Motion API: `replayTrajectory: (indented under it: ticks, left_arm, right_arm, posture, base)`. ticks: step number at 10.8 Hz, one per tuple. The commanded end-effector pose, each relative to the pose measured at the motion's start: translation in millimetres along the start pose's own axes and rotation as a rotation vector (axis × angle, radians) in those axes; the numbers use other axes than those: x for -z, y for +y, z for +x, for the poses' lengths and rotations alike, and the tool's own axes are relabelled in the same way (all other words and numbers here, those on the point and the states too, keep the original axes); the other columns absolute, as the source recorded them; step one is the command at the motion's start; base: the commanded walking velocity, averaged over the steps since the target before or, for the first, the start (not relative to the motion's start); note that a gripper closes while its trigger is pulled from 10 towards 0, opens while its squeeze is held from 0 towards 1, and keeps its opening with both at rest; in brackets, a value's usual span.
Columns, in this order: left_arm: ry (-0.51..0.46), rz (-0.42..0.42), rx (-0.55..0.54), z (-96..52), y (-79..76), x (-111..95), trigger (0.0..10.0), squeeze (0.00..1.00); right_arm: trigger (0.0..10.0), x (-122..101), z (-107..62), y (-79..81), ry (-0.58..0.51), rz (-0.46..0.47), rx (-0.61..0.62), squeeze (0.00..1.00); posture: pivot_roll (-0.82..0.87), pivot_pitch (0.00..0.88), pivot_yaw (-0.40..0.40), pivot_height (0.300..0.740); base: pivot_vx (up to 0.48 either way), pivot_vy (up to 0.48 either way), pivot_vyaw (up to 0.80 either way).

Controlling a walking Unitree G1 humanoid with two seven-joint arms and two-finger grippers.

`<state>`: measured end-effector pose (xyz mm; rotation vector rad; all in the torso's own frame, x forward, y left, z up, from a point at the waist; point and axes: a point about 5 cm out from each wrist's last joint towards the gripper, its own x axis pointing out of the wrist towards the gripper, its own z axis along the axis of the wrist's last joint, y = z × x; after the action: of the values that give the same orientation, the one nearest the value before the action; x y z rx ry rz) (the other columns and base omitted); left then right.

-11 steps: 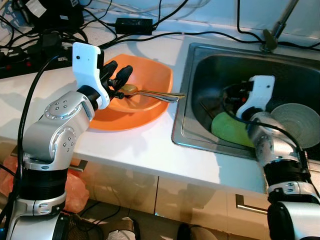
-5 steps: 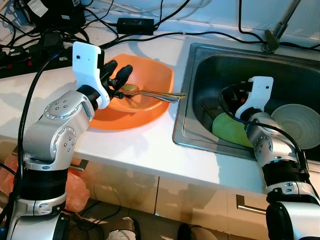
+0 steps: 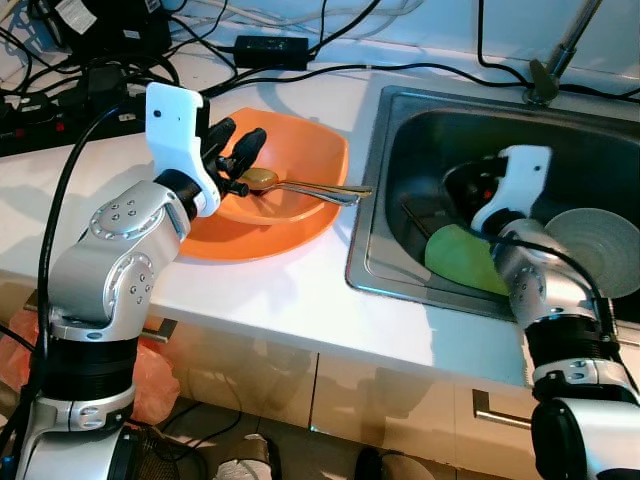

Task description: Kitchen organization

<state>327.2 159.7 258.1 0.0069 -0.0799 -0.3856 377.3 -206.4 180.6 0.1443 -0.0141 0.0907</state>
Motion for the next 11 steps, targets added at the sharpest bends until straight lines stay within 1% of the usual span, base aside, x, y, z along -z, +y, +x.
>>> replayTrajectory:
  ticks: [1, 2, 4, 5, 7, 8, 10, 11]
  left_arm:
    - [-0.021, 0.017, 0.021, -0.8, -4.9, -5, 10.0, 0.00]
    - [-0.023, 0.015, 0.023, -0.5, -5.8, -5, 10.0, 0.00]
    - [-0.025, 0.011, 0.028, -0.4, -7.2, -4, 10.0, 0.00]
    - [-0.025, 0.011, 0.031, -0.4, -7.1, -5, 10.0, 0.00]
    - [-0.029, 0.013, 0.043, -0.2, -8.1, -5, 10.0, 0.00]
    - [-0.028, 0.029, 0.072, -1.0, -11.0, -5, 10.0, 0.00]
    - [-0.031, 0.137, 0.113, -4.0, -12.1, -9, 10.0, 0.00]
    - [-0.092, 0.285, 0.147, -6.4, -15.1, -22, 10.0, 0.00]
  right_arm:
    - [10.0, -21, 1.3, -2.7, -0.086, 0.009, 0.016, 1.00]
    - [10.0, -28, 1.7, -3.4, -0.113, 0.006, 0.023, 1.00]
    - [10.0, -34, 1.6, -3.7, -0.139, 0.009, 0.030, 1.00]
    - [10.0, -34, 1.8, -4.2, -0.136, -0.005, 0.038, 0.00]
    - [10.0, -37, 1.6, -5.0, -0.149, -0.004, 0.042, 0.00]
    - [10.0, -36, 1.5, -4.9, -0.147, -0.003, 0.041, 0.00]
    - [10.0, -28, 1.6, -0.3, -0.129, 0.005, 0.027, 0.00]
    - [10.0, -14, 1.6, 4.8, -0.090, 0.008, 0.015, 0.00]
  posture:
    - [0.09, 0.144, -0.019, 0.723]
    - [0.09, 0.144, -0.021, 0.723]
    - [0.09, 0.145, -0.022, 0.723]
    - [0.09, 0.146, -0.022, 0.723]
    - [0.09, 0.146, -0.022, 0.723]
    - [0.09, 0.146, -0.023, 0.723]
    - [0.09, 0.149, -0.021, 0.723]
    - [0.10, 0.149, -0.018, 0.723]
  base:
    - [0.000, 0.000, 0.00]
    - [0.000, 0.000, 0.00]
    - [0.000, 0.000, 0.00]
    - [0.000, 0.000, 0.00]
    - [0.000, 0.000, 0.00]
    - [0.000, 0.000, 0.00]
    - [0.000, 0.000, 0.00]
    - [0.000, 0.000, 0.00]
